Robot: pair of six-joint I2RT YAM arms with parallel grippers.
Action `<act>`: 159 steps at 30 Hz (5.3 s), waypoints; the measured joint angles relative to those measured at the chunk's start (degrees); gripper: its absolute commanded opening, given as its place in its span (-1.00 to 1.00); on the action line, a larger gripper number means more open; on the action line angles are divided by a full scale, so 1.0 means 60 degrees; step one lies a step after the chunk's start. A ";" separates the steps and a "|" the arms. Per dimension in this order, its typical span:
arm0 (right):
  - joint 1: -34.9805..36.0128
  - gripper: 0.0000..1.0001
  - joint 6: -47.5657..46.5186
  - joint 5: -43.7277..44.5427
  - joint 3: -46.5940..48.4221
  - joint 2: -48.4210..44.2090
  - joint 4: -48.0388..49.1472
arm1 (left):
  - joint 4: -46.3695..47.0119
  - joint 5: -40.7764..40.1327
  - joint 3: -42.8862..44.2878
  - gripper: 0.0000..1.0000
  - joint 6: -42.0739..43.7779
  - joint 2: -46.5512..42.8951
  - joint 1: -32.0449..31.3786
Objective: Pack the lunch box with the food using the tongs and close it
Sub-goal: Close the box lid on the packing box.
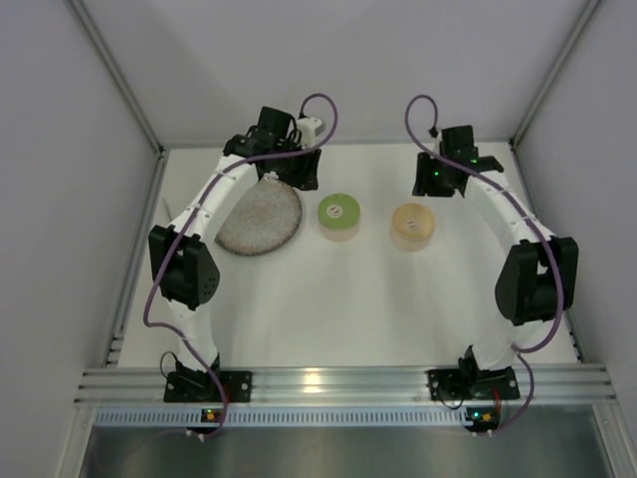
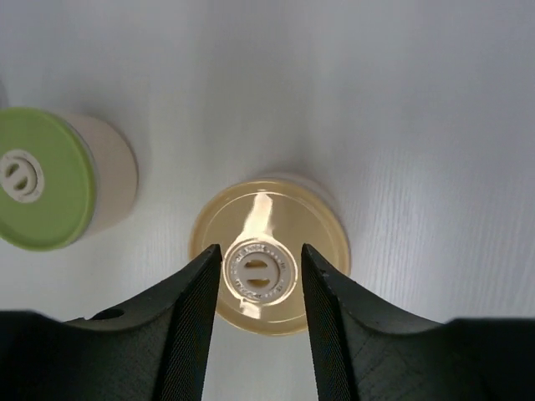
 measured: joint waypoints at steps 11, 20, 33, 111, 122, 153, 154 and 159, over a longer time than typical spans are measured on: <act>-0.2958 -0.15 0.0885 -0.3005 -0.0994 -0.0226 0.0619 | 0.0834 0.0390 0.1497 -0.08 -0.0867 0.1647 -0.2790; -0.3016 -0.17 0.1056 -0.4615 -0.2240 0.0386 0.1497 | 0.2073 0.0401 0.2288 -0.03 -0.2871 0.4149 -0.3180; -0.3034 -0.22 0.1129 -0.5067 -0.2860 0.0612 0.2339 | 0.2903 0.0328 0.2404 -0.05 -0.4116 0.4320 -0.3067; -0.2816 -1.00 0.0882 -0.4976 -0.3235 -0.0448 0.0892 | 0.2623 0.1880 0.1224 -1.00 -0.4626 0.4014 -0.2750; -0.2761 -1.00 0.1031 -0.5045 -0.3235 -0.0506 0.0790 | 0.2466 0.1887 0.1206 -1.00 -0.4615 0.3974 -0.2696; -0.2565 -0.15 0.1082 -0.5417 -0.3843 -0.0178 0.1137 | 0.2532 0.2138 0.0047 0.01 -0.4040 0.3457 -0.2710; -0.2565 -0.14 0.1111 -0.5464 -0.3847 -0.0131 0.1180 | 0.2550 0.2138 0.0033 0.02 -0.4036 0.3453 -0.2710; -0.2579 -0.12 0.1286 -0.5748 -0.3858 0.0076 0.1413 | 0.2619 0.2149 0.0000 0.09 -0.4025 0.3461 -0.2728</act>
